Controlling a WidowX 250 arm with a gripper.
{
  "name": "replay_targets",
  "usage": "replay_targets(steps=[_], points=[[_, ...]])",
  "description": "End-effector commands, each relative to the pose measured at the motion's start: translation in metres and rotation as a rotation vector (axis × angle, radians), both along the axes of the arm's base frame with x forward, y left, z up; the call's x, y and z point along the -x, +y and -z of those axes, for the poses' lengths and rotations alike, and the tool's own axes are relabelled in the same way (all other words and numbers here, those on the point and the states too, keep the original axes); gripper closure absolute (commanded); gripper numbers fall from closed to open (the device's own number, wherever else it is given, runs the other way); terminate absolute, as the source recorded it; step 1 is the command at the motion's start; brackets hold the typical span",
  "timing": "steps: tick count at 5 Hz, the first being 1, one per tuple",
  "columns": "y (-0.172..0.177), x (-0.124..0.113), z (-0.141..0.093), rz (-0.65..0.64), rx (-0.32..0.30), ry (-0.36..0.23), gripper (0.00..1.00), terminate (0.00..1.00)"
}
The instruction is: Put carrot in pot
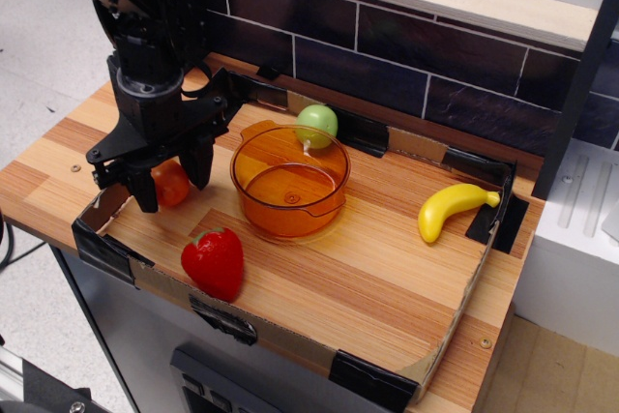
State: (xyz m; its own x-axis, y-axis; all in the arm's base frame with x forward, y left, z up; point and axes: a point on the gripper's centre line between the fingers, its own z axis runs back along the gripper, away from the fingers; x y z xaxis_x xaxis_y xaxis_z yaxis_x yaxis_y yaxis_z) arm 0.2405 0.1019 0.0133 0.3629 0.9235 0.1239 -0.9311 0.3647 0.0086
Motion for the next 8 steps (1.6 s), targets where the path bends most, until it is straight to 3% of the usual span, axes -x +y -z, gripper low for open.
replay_targets(steps=[1,2,3,4,5,6,7,8], points=[[0.006,0.004,-0.062,0.036,0.033,-0.065,1.0,0.0],[-0.004,0.0,-0.101,0.033,0.08,-0.113,1.0,0.0],[-0.025,-0.01,-0.115,0.054,0.121,-0.119,1.0,0.0],[-0.057,-0.027,-0.112,0.12,0.12,-0.128,1.0,0.0],[-0.077,-0.045,-0.094,0.148,0.109,-0.099,1.0,0.0],[-0.083,-0.058,-0.077,0.125,0.093,-0.122,1.0,0.0],[-0.085,-0.055,-0.068,0.158,0.076,-0.127,1.0,0.0],[-0.085,-0.051,-0.068,0.185,0.065,-0.115,0.0,0.0]])
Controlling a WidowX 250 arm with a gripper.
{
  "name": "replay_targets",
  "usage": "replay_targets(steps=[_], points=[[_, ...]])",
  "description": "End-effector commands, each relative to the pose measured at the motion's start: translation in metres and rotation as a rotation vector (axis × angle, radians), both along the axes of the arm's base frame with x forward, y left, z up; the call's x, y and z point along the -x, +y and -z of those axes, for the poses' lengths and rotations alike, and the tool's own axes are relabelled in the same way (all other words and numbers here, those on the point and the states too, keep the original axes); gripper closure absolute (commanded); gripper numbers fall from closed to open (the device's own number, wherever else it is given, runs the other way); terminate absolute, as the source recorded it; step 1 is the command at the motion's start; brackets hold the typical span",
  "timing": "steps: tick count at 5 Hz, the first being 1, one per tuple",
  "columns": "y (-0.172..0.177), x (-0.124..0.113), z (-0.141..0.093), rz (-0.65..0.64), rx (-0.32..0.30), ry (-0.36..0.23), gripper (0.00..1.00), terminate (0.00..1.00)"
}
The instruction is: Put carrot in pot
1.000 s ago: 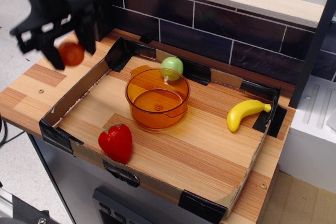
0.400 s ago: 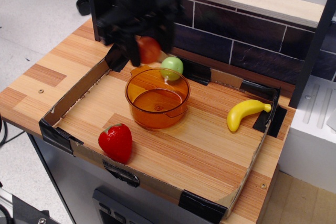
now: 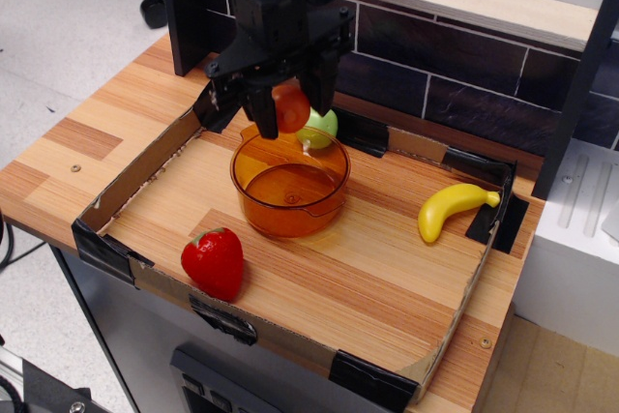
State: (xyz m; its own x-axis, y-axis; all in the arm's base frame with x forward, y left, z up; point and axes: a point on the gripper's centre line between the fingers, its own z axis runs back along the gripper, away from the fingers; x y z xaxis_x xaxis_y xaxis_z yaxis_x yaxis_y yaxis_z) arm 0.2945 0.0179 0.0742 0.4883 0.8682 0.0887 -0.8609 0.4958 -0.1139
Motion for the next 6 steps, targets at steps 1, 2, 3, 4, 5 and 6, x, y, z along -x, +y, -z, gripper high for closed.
replay_targets(steps=[1,2,3,4,5,6], points=[[0.002,0.01,-0.006,0.056,-0.028,0.015,0.0,0.0],[0.007,0.012,-0.013,0.059,-0.028,0.015,0.0,0.0],[0.012,0.01,-0.028,0.031,-0.076,-0.001,0.0,0.0],[0.02,0.005,-0.075,0.009,-0.056,-0.039,0.0,0.0],[0.02,0.004,-0.113,0.075,-0.061,-0.051,0.0,0.0],[0.02,0.004,-0.113,0.075,-0.061,-0.051,0.0,0.0]])
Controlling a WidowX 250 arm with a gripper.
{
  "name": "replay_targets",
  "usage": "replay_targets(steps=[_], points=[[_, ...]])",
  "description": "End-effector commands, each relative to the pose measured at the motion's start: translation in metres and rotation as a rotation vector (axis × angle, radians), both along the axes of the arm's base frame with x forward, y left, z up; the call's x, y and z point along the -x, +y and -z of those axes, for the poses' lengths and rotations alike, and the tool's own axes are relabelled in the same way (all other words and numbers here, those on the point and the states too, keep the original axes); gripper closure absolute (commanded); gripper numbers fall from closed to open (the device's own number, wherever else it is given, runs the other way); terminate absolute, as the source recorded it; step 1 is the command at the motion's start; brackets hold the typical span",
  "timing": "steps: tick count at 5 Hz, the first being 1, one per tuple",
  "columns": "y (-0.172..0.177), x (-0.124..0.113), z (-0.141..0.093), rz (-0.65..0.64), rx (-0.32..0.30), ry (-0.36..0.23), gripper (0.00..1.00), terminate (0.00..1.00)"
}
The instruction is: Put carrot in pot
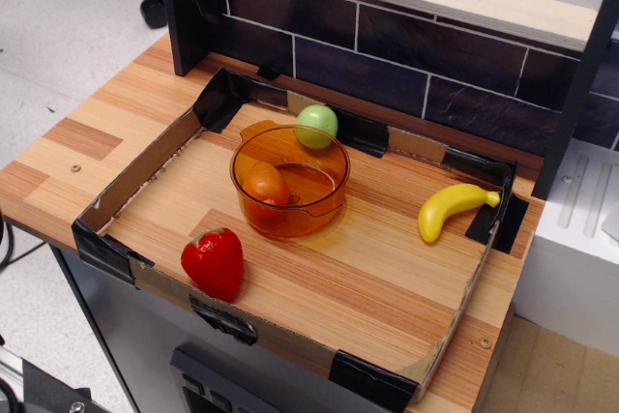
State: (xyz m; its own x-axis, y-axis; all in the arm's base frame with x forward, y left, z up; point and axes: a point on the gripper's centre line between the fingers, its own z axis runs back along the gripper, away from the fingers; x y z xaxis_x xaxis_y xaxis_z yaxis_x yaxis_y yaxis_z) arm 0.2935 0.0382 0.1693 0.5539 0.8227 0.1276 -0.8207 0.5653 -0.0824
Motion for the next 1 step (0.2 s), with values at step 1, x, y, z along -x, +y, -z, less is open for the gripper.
replay_targets(steps=[1], points=[[-0.0001,0.003,-0.018,0.0,-0.009,-0.058,0.0,1.0]])
